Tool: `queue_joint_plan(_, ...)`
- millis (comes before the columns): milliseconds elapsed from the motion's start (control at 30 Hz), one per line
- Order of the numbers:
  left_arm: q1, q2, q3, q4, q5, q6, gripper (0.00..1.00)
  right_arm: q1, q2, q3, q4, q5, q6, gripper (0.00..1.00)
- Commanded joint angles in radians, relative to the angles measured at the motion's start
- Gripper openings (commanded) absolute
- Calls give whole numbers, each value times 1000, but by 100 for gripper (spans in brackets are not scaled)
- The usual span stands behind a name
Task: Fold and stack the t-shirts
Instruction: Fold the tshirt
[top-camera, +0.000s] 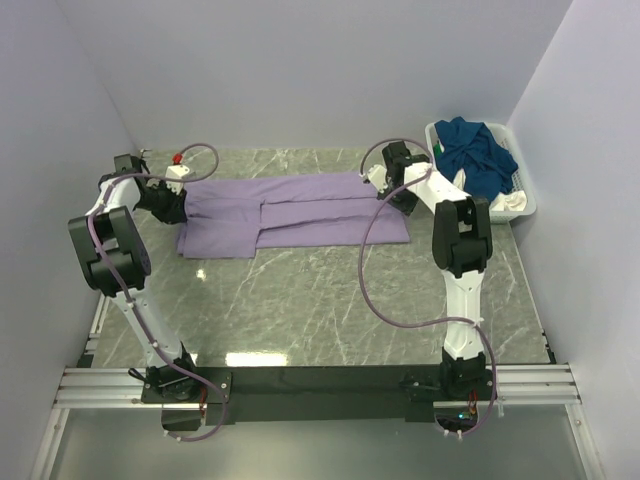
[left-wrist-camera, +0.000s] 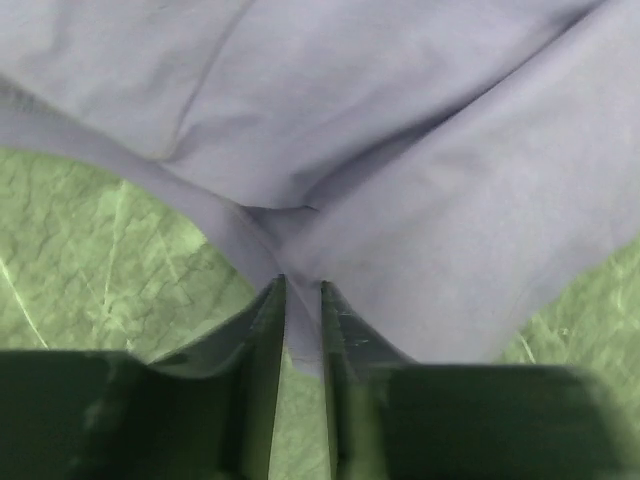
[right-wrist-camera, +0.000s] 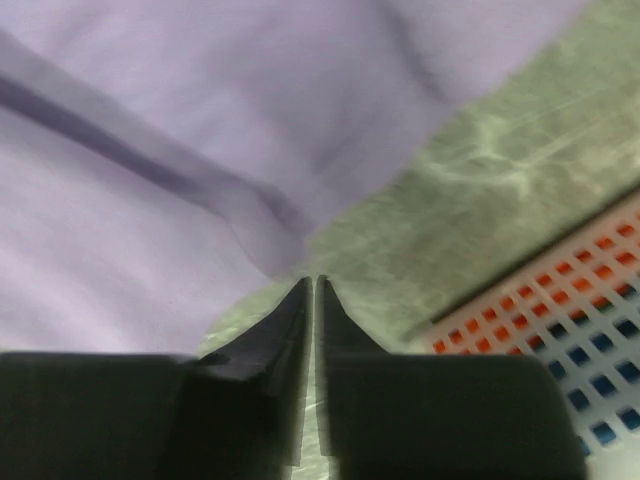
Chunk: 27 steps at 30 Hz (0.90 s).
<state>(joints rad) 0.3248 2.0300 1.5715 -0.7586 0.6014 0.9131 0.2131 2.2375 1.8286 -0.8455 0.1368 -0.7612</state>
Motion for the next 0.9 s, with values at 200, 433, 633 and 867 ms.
queue_joint_plan(200, 49, -82, 3, 61, 29, -145, 45, -15, -61, 86, 65, 101, 111, 48)
queue_joint_plan(433, 16, -341, -250, -36, 20, 46, 45, -1, -130, 81, -114, -101, 190, 38)
queue_joint_plan(633, -39, -410, -424, 30, -80, -11, 46, 22, -134, 41, -167, -218, 247, 28)
queue_joint_plan(867, -30, -419, -484, 59, -51, -319, 48, 66, -151, 29, -198, -443, 347, 23)
